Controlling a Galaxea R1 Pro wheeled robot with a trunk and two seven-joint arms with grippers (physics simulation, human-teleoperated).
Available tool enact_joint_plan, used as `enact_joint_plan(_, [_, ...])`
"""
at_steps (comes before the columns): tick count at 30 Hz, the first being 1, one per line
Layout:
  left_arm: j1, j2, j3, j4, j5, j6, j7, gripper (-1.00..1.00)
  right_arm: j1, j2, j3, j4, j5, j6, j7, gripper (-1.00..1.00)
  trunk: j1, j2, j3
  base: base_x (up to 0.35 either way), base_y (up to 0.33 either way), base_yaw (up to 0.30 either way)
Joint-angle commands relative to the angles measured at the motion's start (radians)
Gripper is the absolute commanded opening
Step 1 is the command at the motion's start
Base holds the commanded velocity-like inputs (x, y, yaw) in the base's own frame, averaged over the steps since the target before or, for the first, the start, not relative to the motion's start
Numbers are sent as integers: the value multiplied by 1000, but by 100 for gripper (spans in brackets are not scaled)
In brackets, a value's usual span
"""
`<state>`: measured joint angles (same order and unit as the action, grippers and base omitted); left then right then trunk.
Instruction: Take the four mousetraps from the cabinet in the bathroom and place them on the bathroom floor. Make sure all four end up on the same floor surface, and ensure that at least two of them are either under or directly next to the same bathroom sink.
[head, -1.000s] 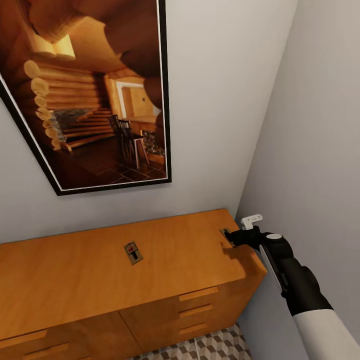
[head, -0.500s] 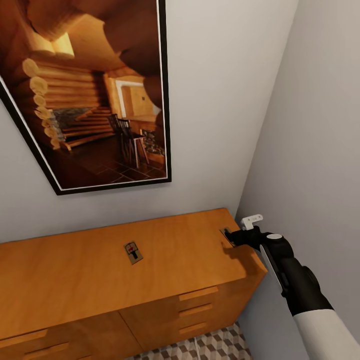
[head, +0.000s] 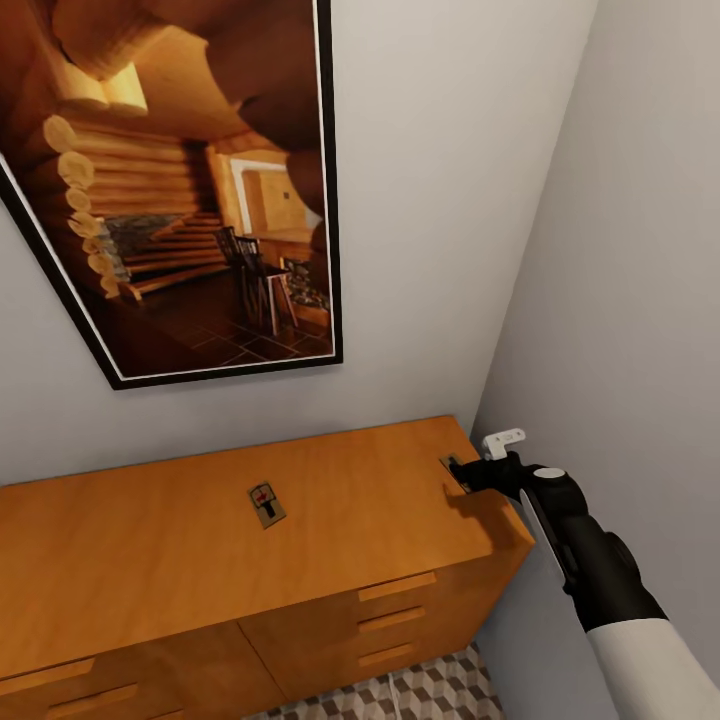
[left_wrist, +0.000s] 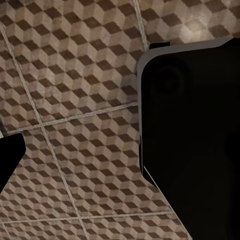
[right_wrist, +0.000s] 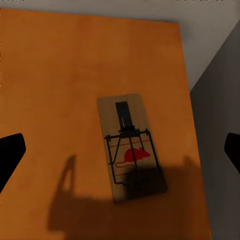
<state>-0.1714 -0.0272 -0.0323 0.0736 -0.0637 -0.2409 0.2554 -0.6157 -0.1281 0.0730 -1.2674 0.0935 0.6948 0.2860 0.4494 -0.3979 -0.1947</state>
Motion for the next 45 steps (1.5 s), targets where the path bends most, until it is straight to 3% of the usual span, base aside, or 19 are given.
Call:
enact_joint_plan(1, [-2, 0, -3, 5, -7, -6, 7, 100, -1, -1, 1, -1, 10, 3, 7, 100, 1, -2, -2, 0, 0, 0])
enact_joint_plan(7, [-2, 0, -3, 5, -7, -6, 7, 100, -1, -1, -1, -1, 6, -11, 31, 100, 1, -2, -2, 0, 0, 0])
enact_joint_plan(11, [-2, 0, -3, 5, -7, -6, 7, 100, -1, -2, -9, -1, 3, -15, 116, 100, 1, -2, -2, 0, 0, 0])
enact_joint_plan(14, [-2, 0, -3, 5, -7, -6, 7, 100, -1, -3, -31, -1, 3, -16, 190, 100, 1, -2, -2, 0, 0, 0])
enact_joint_plan(17, [-2, -1, -3, 5, -7, -6, 7, 100, -1, -3, -79, -1, 3, -16, 230, 100, 1, -2, -2, 0, 0, 0])
enact_joint_plan(20, [-2, -2, -3, 5, -7, -6, 7, 100, 0, -2, -128, -1, 2, -16, 248, 100, 1, -2, -2, 0, 0, 0])
enact_joint_plan(25, [-2, -2, -3, 5, -7, -5, 7, 100, -1, -3, -158, -1, 1, -16, 260, 100, 1, -2, -2, 0, 0, 0])
enact_joint_plan(45, [-2, -1, -3, 5, -7, -6, 7, 100, -1, -4, -170, -1, 9, -17, 284, 100, 1, -2, -2, 0, 0, 0])
